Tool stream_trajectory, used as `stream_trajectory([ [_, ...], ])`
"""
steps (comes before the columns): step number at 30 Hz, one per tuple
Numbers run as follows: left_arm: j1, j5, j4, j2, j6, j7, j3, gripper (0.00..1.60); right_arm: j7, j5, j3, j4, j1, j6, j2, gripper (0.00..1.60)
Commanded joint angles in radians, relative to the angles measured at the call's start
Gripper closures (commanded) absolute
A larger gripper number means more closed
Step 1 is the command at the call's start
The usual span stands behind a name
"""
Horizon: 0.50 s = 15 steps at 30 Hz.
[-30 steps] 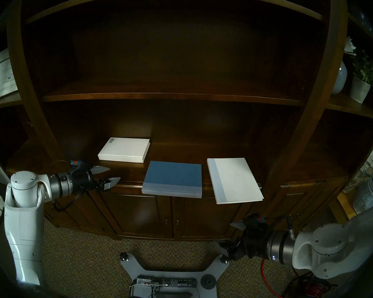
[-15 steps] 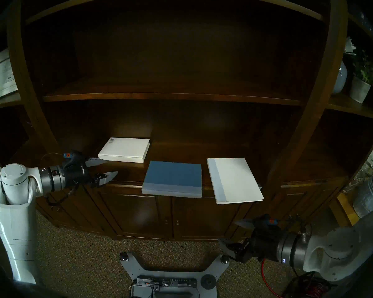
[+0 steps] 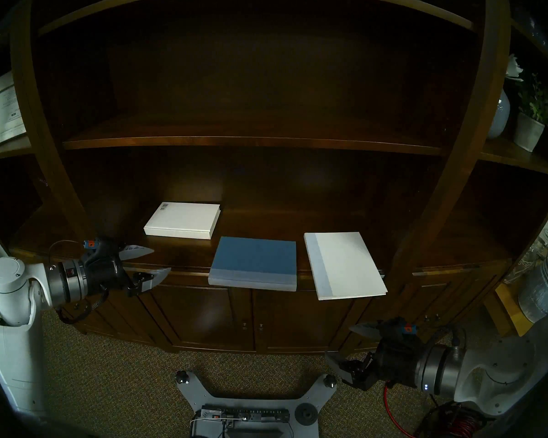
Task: Close the books and align them horizontally on the shelf
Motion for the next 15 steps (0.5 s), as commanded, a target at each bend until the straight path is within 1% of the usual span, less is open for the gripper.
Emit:
stream_trajectory([
  [1,0.104,-0.045,-0.103,-0.034,-0.014,-0.091,0.032,0.00,0.008,-0.013,-0.004,-0.004,0.020,-0.045,-0.017,0.00],
  [2,0.142,-0.046,-0.140,-0.039,-0.015,-0.084,0.038,0.00,0.009,-0.014,-0.007,-0.004,0.021,-0.049,-0.018,0.00],
  [3,0.135,-0.047,-0.132,-0.042,-0.017,-0.087,0.049,0.00,0.010,-0.015,-0.009,-0.004,0.022,-0.052,-0.020,0.00],
  [4,0.165,-0.045,-0.160,-0.046,-0.018,-0.077,0.061,0.00,0.011,-0.017,-0.012,-0.004,0.023,-0.056,-0.021,0.00],
  [5,0.166,-0.040,-0.159,-0.051,-0.021,-0.075,0.077,0.00,0.012,-0.018,-0.014,-0.004,0.024,-0.061,-0.023,0.00],
  [7,0.199,-0.013,-0.190,-0.064,-0.031,-0.044,0.119,0.00,0.015,-0.022,-0.021,-0.004,0.027,-0.072,-0.027,0.00],
  [8,0.199,-0.013,-0.190,-0.064,-0.031,-0.044,0.119,0.00,0.015,-0.022,-0.021,-0.004,0.027,-0.072,-0.027,0.00],
  [9,0.222,0.003,-0.206,-0.070,-0.035,-0.023,0.145,0.00,0.016,-0.024,-0.025,-0.004,0.028,-0.078,-0.029,0.00],
  [10,0.233,0.032,-0.208,-0.080,-0.042,0.008,0.196,0.00,0.019,-0.027,-0.031,-0.004,0.031,-0.088,-0.032,0.00],
  [13,0.239,0.073,-0.213,-0.089,-0.044,0.038,0.258,0.00,0.021,-0.031,-0.039,-0.004,0.033,-0.099,-0.036,0.00],
  [14,0.239,0.073,-0.213,-0.089,-0.044,0.038,0.258,0.00,0.021,-0.031,-0.039,-0.004,0.033,-0.099,-0.036,0.00],
  [15,0.242,0.092,-0.215,-0.093,-0.044,0.050,0.278,0.00,0.022,-0.033,-0.042,-0.004,0.035,-0.104,-0.038,0.00],
])
